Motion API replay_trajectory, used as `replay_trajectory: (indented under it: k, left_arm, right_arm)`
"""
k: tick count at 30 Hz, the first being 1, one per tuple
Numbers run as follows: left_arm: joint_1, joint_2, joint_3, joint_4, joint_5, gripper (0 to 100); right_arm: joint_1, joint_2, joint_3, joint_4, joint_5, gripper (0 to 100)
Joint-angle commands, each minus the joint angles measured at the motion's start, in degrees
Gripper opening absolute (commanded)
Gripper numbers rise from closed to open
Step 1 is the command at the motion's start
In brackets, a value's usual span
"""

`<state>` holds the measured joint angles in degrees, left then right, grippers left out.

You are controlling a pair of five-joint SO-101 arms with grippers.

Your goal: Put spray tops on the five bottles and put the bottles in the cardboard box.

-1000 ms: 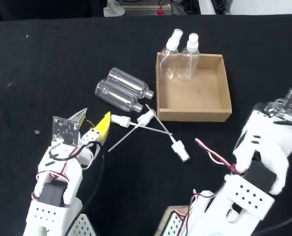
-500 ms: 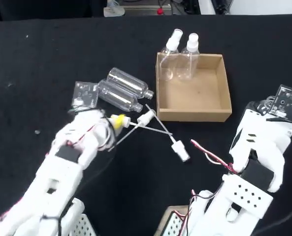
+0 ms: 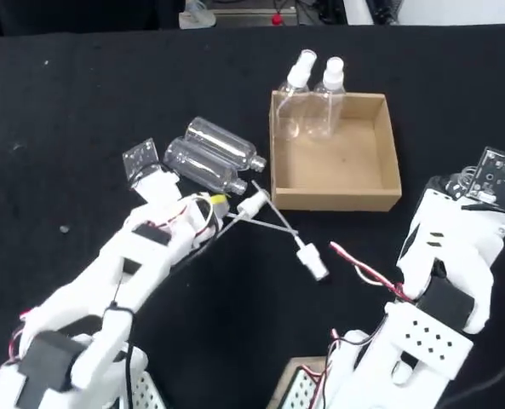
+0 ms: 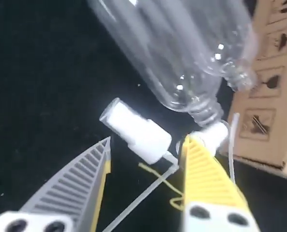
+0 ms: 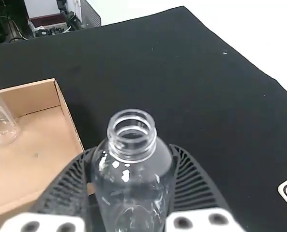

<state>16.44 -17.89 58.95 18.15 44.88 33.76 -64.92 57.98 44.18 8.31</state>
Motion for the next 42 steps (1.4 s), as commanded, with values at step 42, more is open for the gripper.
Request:
replay_trajectory:
  k: [42]
  left_arm:
    - [-5.76, 3.43, -9.80, 14.42, -24.09, 11]
  right_arm:
    - [-0.79, -1.89, 0.22, 0.18, 0.53, 2.9]
